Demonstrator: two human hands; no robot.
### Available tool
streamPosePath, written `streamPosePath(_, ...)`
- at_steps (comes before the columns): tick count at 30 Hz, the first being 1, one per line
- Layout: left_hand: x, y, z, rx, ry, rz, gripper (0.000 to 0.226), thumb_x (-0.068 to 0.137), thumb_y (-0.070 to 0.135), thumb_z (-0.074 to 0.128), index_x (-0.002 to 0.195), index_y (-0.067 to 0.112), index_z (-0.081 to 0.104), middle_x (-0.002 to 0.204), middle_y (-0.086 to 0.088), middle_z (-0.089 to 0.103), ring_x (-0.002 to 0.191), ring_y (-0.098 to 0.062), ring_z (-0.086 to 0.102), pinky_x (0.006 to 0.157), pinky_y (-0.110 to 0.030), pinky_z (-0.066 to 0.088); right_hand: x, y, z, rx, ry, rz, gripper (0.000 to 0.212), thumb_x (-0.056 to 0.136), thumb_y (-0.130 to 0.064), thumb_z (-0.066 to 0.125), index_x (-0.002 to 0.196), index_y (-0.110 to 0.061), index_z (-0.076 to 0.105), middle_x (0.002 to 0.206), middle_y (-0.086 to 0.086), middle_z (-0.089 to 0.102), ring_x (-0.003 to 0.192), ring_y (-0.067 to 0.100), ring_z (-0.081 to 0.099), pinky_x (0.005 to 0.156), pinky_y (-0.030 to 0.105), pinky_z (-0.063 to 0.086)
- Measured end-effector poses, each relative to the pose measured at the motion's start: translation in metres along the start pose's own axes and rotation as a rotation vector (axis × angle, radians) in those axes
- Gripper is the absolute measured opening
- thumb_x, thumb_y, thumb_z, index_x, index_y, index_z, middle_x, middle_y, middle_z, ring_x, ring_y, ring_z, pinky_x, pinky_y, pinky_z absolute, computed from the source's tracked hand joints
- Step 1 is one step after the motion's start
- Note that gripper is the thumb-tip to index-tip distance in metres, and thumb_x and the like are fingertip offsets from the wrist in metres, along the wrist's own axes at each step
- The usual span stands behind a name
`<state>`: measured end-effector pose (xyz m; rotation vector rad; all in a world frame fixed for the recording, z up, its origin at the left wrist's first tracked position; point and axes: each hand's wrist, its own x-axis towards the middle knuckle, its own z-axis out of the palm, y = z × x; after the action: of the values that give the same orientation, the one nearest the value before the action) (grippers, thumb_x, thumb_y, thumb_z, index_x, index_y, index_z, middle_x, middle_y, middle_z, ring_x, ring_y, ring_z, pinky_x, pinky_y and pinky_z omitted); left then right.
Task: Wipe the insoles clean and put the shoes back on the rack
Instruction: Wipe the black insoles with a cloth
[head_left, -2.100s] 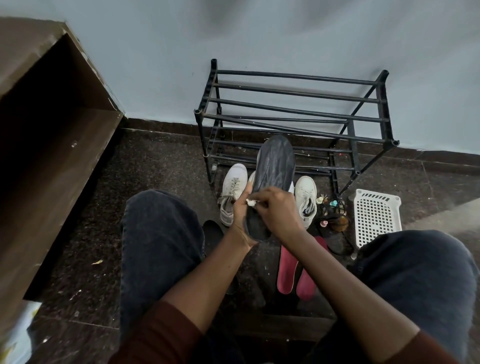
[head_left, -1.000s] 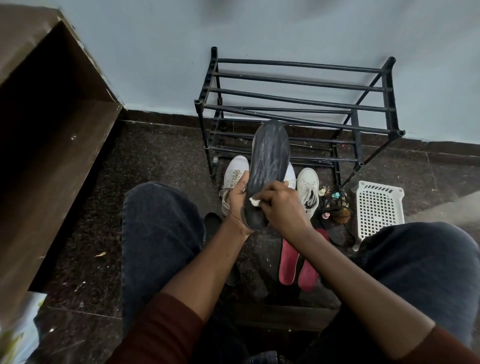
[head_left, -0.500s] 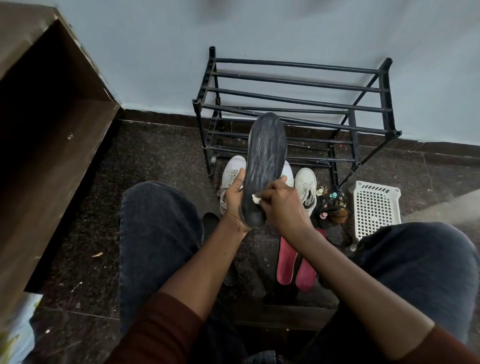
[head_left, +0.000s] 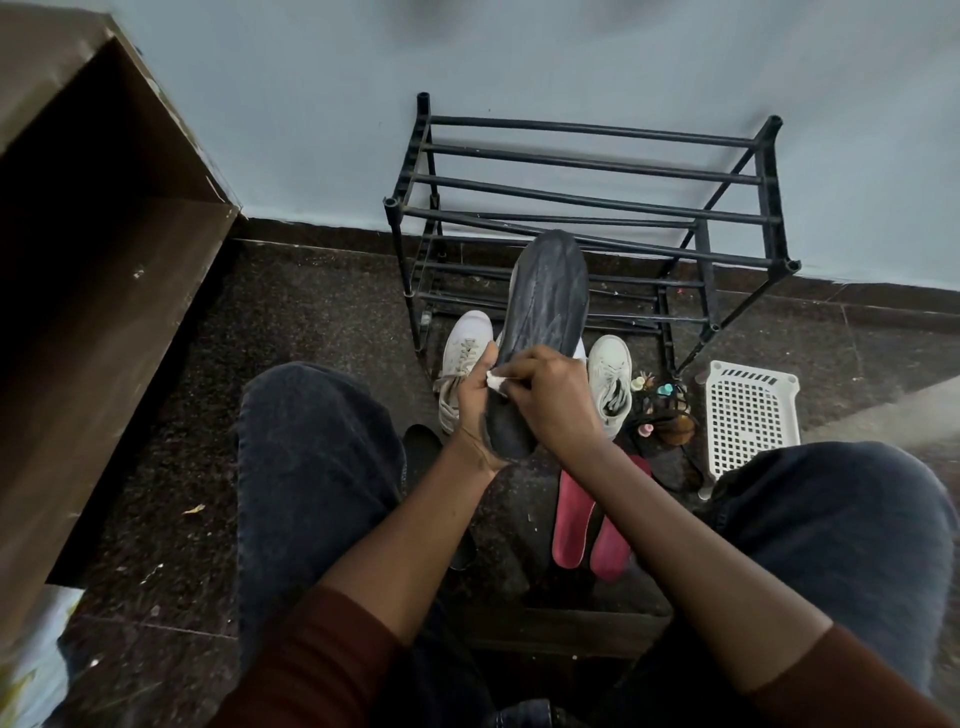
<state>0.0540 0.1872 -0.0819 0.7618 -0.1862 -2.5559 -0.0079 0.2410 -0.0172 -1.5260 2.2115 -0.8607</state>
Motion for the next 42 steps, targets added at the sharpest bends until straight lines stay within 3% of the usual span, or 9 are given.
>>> streamPosePath(6,-0.002,0.007,-0.003,0.000,-0.099,0.072,0.062,0.084,0.047,0.042,0.117,-0.002,0.061,0.119,-0.022,0.059,0.111,-0.029,0.059,0.092,-0.037,0.051,-0.027,-0.009,-0.002,0.010,-0.103,-0.198,0.018,0.073,0.009,0.067,0.086,-0.002,0.074,0.090,0.013,0.069,0.085,0.023,0.066,0.101,0.045,0.042)
streamPosePath(9,-0.001,0.006,-0.007,-0.003,-0.153,0.058,0.065,0.091,0.051,0.032,0.118,0.001,0.064,0.119,-0.022,0.063,0.110,-0.031,0.063,0.091,-0.036,0.053,-0.034,-0.005,-0.007,0.057,-0.173,-0.218,0.022,0.069,0.011,0.069,0.084,-0.003,0.075,0.089,0.013,0.069,0.081,0.023,0.067,0.084,0.036,0.053)
streamPosePath(18,0.004,-0.004,-0.008,-0.014,-0.051,0.031,0.050,0.092,0.043,0.039,0.101,-0.001,0.061,0.086,-0.014,0.068,0.083,-0.022,0.070,0.080,-0.030,0.056,0.000,0.003,0.003,0.006,-0.045,0.008,0.019,0.080,0.001,0.063,0.096,-0.006,0.073,0.097,0.012,0.066,0.092,0.023,0.061,0.092,0.011,0.034)
streamPosePath(23,0.001,0.002,-0.010,-0.002,-0.139,0.060,0.070,0.095,0.051,0.022,0.107,0.003,0.071,0.111,-0.018,0.068,0.105,-0.029,0.066,0.091,-0.041,0.053,-0.030,0.000,0.000,0.031,-0.151,-0.149,0.020,0.070,0.007,0.070,0.086,-0.005,0.075,0.089,0.010,0.070,0.087,0.022,0.066,0.100,0.057,0.038)
streamPosePath(28,0.002,0.001,-0.010,-0.001,-0.141,0.051,0.063,0.094,0.048,0.029,0.114,0.002,0.067,0.119,-0.019,0.064,0.114,-0.029,0.060,0.098,-0.041,0.047,-0.026,0.001,-0.001,0.034,-0.124,-0.131,0.020,0.069,0.005,0.071,0.084,-0.007,0.076,0.089,0.010,0.070,0.088,0.021,0.066,0.103,0.057,0.034)
streamPosePath(32,-0.001,-0.002,-0.005,0.021,-0.044,0.051,0.050,0.086,0.042,0.043,0.109,0.000,0.062,0.103,-0.014,0.064,0.104,-0.024,0.063,0.107,-0.036,0.040,-0.005,0.000,0.005,0.074,-0.047,0.001,0.021,0.077,0.004,0.064,0.093,-0.005,0.074,0.098,0.012,0.069,0.091,0.024,0.064,0.098,0.026,0.040)
streamPosePath(35,-0.002,-0.004,-0.004,0.025,-0.011,0.052,0.043,0.082,0.040,0.048,0.103,0.003,0.054,0.098,-0.011,0.059,0.101,-0.021,0.061,0.106,-0.034,0.040,-0.001,0.000,0.007,0.065,-0.033,0.029,0.021,0.078,0.002,0.063,0.094,-0.006,0.073,0.099,0.011,0.069,0.093,0.023,0.063,0.102,0.026,0.034)
streamPosePath(38,-0.005,0.000,0.000,-0.001,-0.006,0.027,0.047,0.087,0.041,0.044,0.100,0.000,0.062,0.098,-0.012,0.061,0.097,-0.022,0.065,0.087,-0.039,0.051,-0.015,-0.004,0.007,0.090,-0.037,-0.033,0.021,0.076,0.005,0.064,0.092,-0.005,0.073,0.098,0.009,0.070,0.094,0.021,0.064,0.103,0.048,0.038)
streamPosePath(42,-0.004,0.004,0.006,0.045,0.007,0.057,0.060,0.098,0.044,0.027,0.135,0.001,0.047,0.135,-0.020,0.049,0.125,-0.031,0.048,0.112,-0.040,0.030,-0.028,-0.002,-0.001,0.105,-0.089,-0.136,0.020,0.071,0.008,0.066,0.085,-0.004,0.074,0.092,0.010,0.071,0.089,0.022,0.065,0.103,0.053,0.037)
